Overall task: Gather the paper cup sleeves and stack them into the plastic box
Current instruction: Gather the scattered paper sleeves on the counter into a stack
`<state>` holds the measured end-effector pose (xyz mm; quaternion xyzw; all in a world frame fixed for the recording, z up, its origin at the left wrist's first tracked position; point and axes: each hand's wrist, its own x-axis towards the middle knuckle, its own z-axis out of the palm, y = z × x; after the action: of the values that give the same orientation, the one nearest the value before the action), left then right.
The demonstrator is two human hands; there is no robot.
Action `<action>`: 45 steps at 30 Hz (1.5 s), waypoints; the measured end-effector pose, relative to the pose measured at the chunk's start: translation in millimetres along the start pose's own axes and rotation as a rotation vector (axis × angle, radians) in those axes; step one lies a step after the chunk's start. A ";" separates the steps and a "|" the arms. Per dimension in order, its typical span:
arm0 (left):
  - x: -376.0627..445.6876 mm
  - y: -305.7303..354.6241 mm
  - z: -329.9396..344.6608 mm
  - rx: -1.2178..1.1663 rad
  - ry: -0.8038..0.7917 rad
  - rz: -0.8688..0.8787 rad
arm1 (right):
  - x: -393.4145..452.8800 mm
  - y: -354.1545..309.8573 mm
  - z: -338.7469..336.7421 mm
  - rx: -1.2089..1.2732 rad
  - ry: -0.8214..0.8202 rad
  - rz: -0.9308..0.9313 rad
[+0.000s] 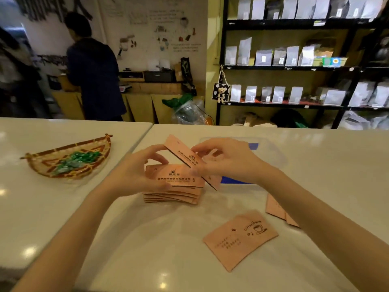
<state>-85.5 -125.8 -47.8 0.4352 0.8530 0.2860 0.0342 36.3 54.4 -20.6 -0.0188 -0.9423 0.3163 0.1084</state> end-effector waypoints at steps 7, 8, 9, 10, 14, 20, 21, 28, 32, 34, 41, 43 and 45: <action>0.9 -29.3 17.0 -0.161 0.053 -0.026 | 32.0 -1.4 39.3 -0.190 0.019 0.004; 1.5 -32.2 18.3 -0.170 0.057 -0.025 | 33.6 -0.5 42.9 -0.258 0.008 -0.001; 2.0 -34.5 19.7 -0.170 0.064 -0.026 | 34.7 -0.1 45.7 -0.328 -0.006 -0.014; 2.4 -36.4 21.2 -0.163 0.066 -0.037 | 35.1 0.3 48.1 -0.388 -0.019 -0.030; 3.9 -43.6 25.9 -0.110 0.039 -0.127 | 34.0 4.7 55.8 -0.527 -0.078 -0.072; 2.9 -50.2 27.1 -0.029 0.012 -0.113 | 30.4 10.8 60.2 -0.593 -0.114 -0.128; 2.4 -49.7 27.5 0.001 0.013 -0.100 | 29.4 12.2 59.4 -0.573 -0.108 -0.134; -4.5 -16.1 34.4 -0.050 0.140 0.031 | -2.5 21.0 28.5 -0.447 0.018 -0.155; -16.4 35.9 45.6 -0.086 0.081 0.128 | -37.7 33.2 0.7 -0.302 0.090 -0.082; -21.6 59.6 52.5 -0.083 0.013 0.175 | -55.8 39.1 -13.2 -0.249 0.099 -0.019; -17.7 106.1 82.4 0.018 -0.208 0.299 | -119.3 67.7 -40.2 -0.187 0.086 0.261; -16.0 112.8 90.0 0.081 -0.258 0.264 | -137.7 79.6 -41.5 -0.203 0.077 0.308; -16.7 115.5 96.9 0.172 -0.288 0.229 | -153.8 91.1 -41.8 -0.229 0.054 0.378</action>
<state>38.1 -41.3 -72.0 0.5672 0.8055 0.1487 0.0857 192.3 135.9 -72.4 -0.2158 -0.9485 0.2211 0.0696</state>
